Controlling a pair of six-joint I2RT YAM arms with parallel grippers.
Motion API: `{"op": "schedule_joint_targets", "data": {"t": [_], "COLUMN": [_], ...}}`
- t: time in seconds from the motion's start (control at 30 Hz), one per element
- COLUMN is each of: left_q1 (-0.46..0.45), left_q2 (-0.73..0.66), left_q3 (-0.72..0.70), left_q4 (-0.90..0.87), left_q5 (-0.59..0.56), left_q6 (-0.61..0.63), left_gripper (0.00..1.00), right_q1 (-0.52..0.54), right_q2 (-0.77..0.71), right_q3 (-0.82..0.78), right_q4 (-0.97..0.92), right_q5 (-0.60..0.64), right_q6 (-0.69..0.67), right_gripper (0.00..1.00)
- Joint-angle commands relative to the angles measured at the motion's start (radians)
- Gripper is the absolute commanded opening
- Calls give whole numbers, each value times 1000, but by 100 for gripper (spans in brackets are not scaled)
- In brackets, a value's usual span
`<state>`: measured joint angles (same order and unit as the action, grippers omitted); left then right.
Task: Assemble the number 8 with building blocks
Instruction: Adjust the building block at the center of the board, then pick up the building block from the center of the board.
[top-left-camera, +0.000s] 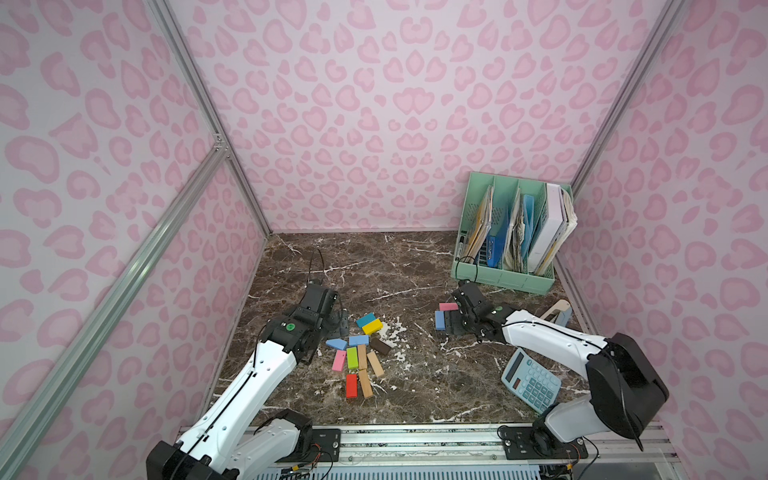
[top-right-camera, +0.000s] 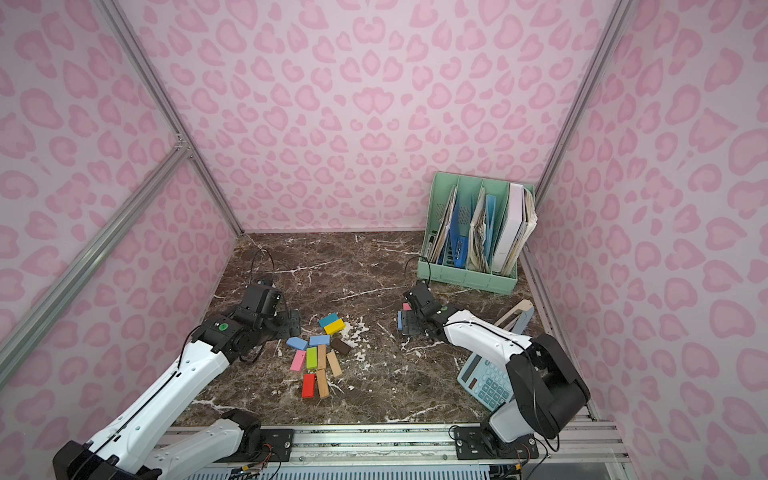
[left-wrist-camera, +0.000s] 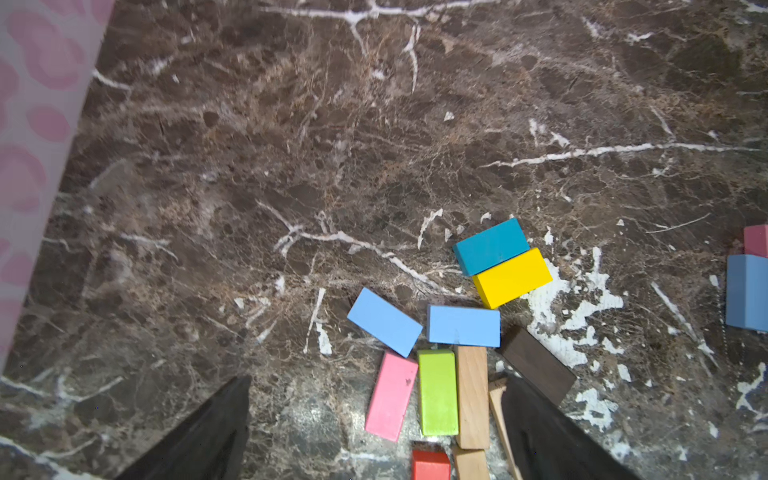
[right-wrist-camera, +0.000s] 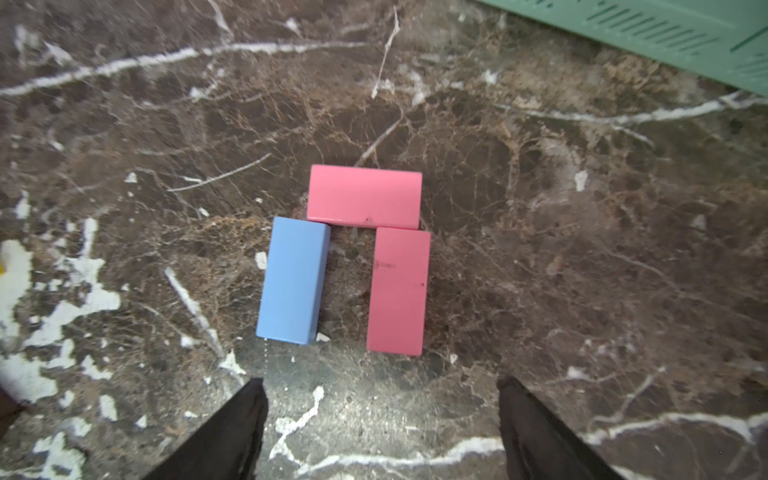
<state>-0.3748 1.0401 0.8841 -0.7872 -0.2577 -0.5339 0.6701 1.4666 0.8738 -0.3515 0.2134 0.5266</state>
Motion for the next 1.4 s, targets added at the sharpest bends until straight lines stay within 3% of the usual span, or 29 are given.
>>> {"op": "schedule_joint_targets", "data": {"t": [0.0,0.1,0.43,0.9,1.37], "left_q1": [11,23,67,86,95], "left_q2": [24,45,127,340,478], "left_q3": [-28,-69,-121,-91,-65], "left_q4": [6,45,117,162,209], "left_q5": [77,104,131,156,142], "left_q6": [-126,-194,-363,-455,-456], "left_gripper": [98,98,82,69,54], "right_q1": [0,-4,-57,-97,-122], "right_q2": [-44,-87,-221,-317,-371], "right_q3": [-17,-42,-141,-212,-259], "right_q4": [9,16,70,94,108], "right_q5": [4,6,-60,-80,-80], "right_q6": [-16,-20,-27,-29,-34], "right_gripper": [89,89,89,89,89]}}
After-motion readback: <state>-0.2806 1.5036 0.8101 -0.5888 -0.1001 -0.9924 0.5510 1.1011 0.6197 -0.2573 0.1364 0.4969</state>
